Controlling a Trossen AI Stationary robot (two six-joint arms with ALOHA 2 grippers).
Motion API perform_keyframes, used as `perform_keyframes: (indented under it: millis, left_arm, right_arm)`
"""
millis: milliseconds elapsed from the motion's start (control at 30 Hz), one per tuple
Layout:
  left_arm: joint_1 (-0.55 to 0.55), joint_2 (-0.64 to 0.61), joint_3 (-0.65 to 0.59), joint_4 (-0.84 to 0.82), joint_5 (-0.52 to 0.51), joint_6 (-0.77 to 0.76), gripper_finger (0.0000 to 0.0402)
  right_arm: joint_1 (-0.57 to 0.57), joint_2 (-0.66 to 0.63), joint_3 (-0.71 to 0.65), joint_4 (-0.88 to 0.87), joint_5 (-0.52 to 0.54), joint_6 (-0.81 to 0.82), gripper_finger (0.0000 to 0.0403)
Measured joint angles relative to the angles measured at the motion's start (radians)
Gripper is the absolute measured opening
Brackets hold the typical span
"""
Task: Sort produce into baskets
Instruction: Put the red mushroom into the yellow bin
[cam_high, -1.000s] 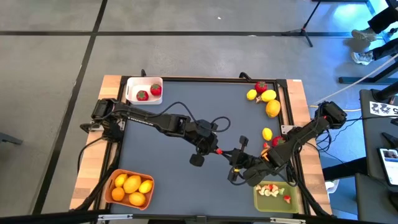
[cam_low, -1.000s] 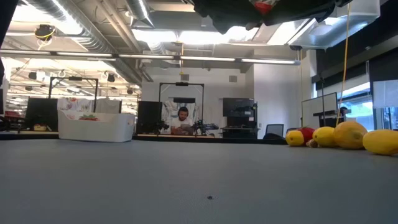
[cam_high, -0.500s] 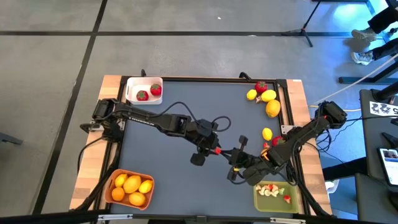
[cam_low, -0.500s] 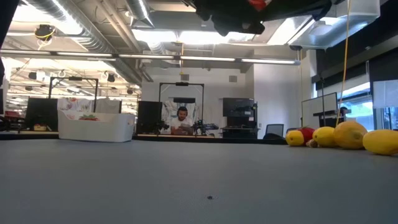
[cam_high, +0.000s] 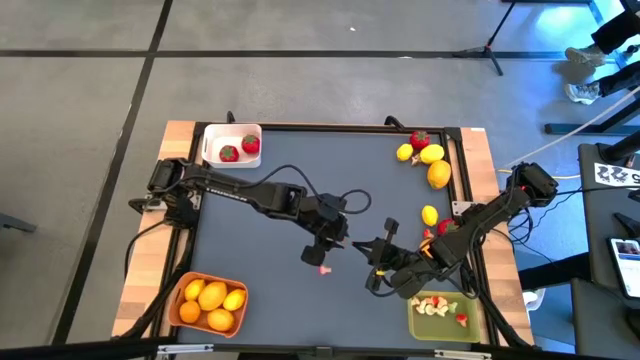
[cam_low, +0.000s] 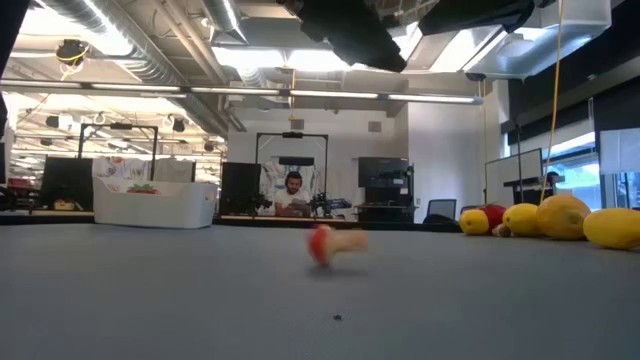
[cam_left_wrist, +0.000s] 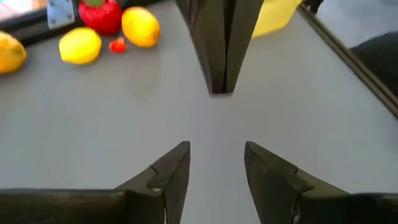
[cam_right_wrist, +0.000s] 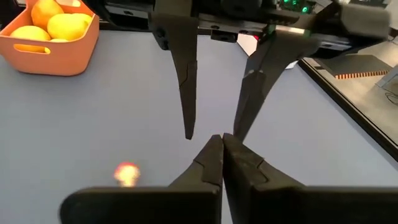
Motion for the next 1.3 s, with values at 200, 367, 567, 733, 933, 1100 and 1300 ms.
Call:
perform_keyframes:
  millis: [200,367,567,733,933,1100,1300]
  left_arm:
    - [0.013,0.0,-0.001,-0.163,0.0,-0.035,0.0145]
    - [0.013,-0.001,-0.025,-0.277,0.006,-0.079,0.0154]
    - [0.005,-0.002,-0.067,-0.274,0.041,-0.136,0.0168]
    - [-0.016,-0.002,-0.083,-0.233,0.054,-0.154,0.0167]
    - [-0.046,-0.002,-0.083,-0.229,0.054,-0.186,0.0158]
    - [-0.082,-0.002,-0.083,-0.235,0.055,-0.216,0.0155]
    - [-0.125,-0.002,-0.083,-0.24,0.054,-0.256,0.0155]
  right_arm:
    - [0.0,0.0,0.0,-0.002,-0.036,0.032,0.0024]
    - [-0.002,0.0,0.0,-0.003,-0.078,0.039,0.005]
    - [-0.002,0.001,0.0,-0.034,-0.171,0.088,0.0112]
    - [0.0,0.026,-0.001,-0.031,-0.215,0.099,0.0142]
    - [0.0,0.081,-0.001,-0.009,-0.322,0.104,0.0142]
    - [0.0,0.13,-0.001,0.052,-0.416,0.122,0.0139]
    - [0.0,0.231,-0.002,0.248,-0.524,0.124,0.0138]
